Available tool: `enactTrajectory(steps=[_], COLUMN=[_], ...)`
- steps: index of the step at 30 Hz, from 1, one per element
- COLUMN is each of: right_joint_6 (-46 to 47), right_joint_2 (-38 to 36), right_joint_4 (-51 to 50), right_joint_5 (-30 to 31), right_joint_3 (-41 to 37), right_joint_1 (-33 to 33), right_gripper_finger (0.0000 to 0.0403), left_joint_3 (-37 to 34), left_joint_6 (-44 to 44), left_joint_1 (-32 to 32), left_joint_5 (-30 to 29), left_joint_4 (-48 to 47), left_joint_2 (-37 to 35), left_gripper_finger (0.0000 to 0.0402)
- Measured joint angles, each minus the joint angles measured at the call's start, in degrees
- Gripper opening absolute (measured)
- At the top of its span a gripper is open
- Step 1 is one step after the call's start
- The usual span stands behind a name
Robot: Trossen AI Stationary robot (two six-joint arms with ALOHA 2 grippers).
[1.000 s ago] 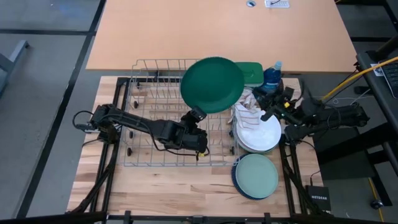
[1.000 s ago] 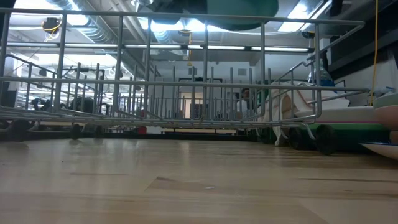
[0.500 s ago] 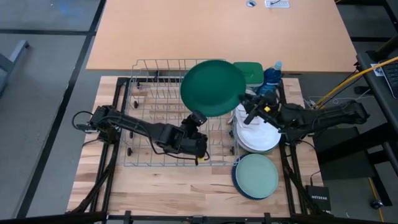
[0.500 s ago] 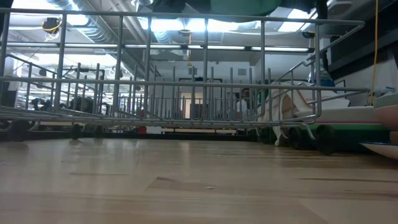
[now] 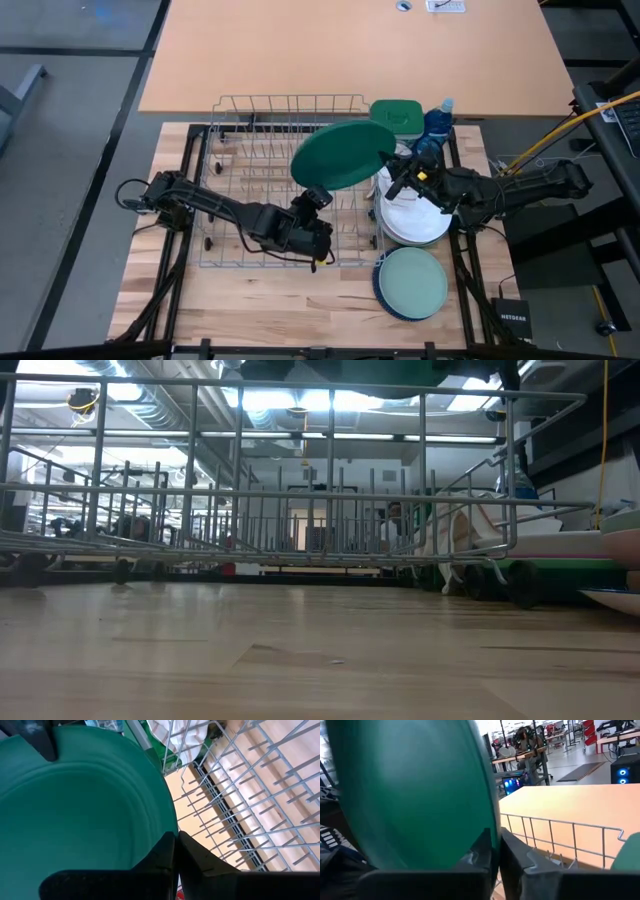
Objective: Sort dishes
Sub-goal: Put the green plate in the dish rack
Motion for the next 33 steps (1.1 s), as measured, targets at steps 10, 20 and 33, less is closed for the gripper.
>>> enactTrajectory(steps=[10, 20, 33], right_joint_6=[-3.00, -12.20, -26.22], right_joint_2=[0.07, 0.13, 0.09], right_joint_4=[2.03, 5.47, 12.66], right_joint_5=[-0.26, 3.02, 10.49], right_joint_3=[0.00, -0.12, -0.11], right_joint_1=[0.03, 0.07, 0.07], right_gripper_finger=[0.0011, 0.0011, 0.0011], left_joint_3=[0.00, 0.07, 0.07], left_joint_6=[-3.97, -29.97, -39.60], left_joint_1=[-0.31, -2.54, -6.19], left_joint_5=[-0.20, -0.77, 1.94], left_joint_4=[0.29, 0.12, 0.89], left_joint_2=[0.00, 0.00, -0.17], left_gripper_finger=[0.0033, 0.0103, 0.0113])
